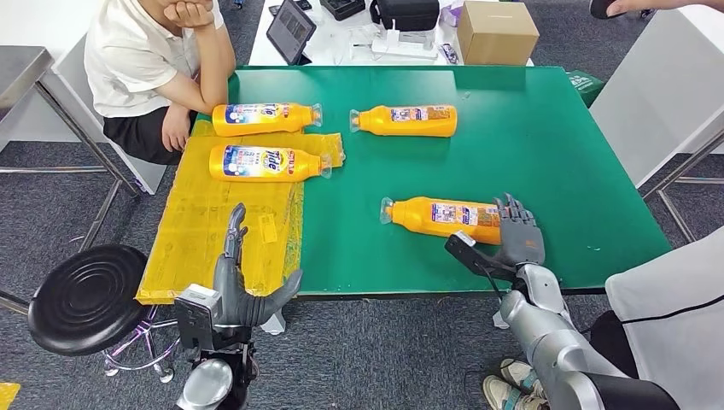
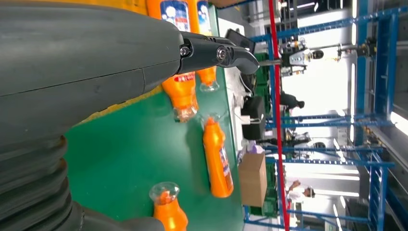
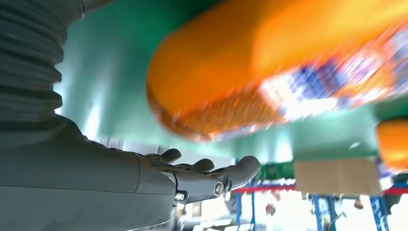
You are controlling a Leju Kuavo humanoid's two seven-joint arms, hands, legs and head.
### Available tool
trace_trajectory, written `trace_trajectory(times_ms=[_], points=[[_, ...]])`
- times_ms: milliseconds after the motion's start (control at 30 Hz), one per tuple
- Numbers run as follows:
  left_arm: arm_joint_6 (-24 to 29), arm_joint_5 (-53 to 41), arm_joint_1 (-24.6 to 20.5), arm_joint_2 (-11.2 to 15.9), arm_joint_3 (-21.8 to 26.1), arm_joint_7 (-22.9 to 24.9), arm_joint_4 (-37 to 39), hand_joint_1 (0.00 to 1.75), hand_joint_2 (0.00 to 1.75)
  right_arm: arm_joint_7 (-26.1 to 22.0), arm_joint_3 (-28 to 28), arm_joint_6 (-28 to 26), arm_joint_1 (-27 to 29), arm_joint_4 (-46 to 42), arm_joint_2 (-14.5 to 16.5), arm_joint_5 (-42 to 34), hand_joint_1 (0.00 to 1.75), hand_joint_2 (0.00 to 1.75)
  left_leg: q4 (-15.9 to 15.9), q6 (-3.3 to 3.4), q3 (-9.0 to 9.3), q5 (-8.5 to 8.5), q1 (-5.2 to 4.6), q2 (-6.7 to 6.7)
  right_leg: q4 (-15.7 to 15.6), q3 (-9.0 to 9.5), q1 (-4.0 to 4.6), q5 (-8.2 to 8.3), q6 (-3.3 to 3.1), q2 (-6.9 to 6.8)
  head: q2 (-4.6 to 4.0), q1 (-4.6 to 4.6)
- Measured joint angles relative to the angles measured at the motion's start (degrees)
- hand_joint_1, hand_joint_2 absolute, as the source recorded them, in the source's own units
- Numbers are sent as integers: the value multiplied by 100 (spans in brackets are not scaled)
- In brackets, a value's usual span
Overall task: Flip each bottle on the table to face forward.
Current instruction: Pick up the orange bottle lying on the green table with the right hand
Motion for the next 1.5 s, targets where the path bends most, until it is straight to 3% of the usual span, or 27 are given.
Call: trace_trajectory(times_ms=[367,600,700,800,933,1200,1500], points=[[96,-87,257,21,79,-11,-253,0,175,28,-5,-22,263,-682,-282,204,0,175,0,0,0,-1,0,0,-1,-1,0,0,0,0,0,0],[130,-184,476,61,140,-9,-488,0,175,-604,-313,-24,561,-1346,-251,-61,0,175,-1,0,-2,-1,1,0,0,-1,1,-1,0,0,0,1],[174,-237,590,86,161,0,-618,0,175,-1447,-570,-26,729,-1780,-88,-920,0,175,-1,-1,-2,-1,2,1,0,-1,2,-1,-1,0,0,0],[297,-273,715,110,172,7,-731,0,175,-2381,-703,-29,1049,-2374,208,-2688,0,175,-2,-1,-1,-2,6,-2,0,-2,5,-5,-1,-1,0,0],[491,-322,871,137,172,18,-854,0,175,-2607,-511,-41,1846,-3674,585,-4141,0,175,-3,-6,-2,-5,10,-12,0,0,8,-16,8,-3,0,-1],[619,-395,957,170,172,103,-937,0,175,-2739,-366,-46,2834,-5788,1072,-4674,0,175,-3,-8,-3,-7,9,-10,-1,-2,6,-19,5,-2,0,0],[694,-403,979,184,172,115,-937,0,175,-2739,-367,-46,3056,-6313,1224,-4985,0,175,-3,-7,0,-6,8,-9,-1,0,5,-17,6,-2,0,1]])
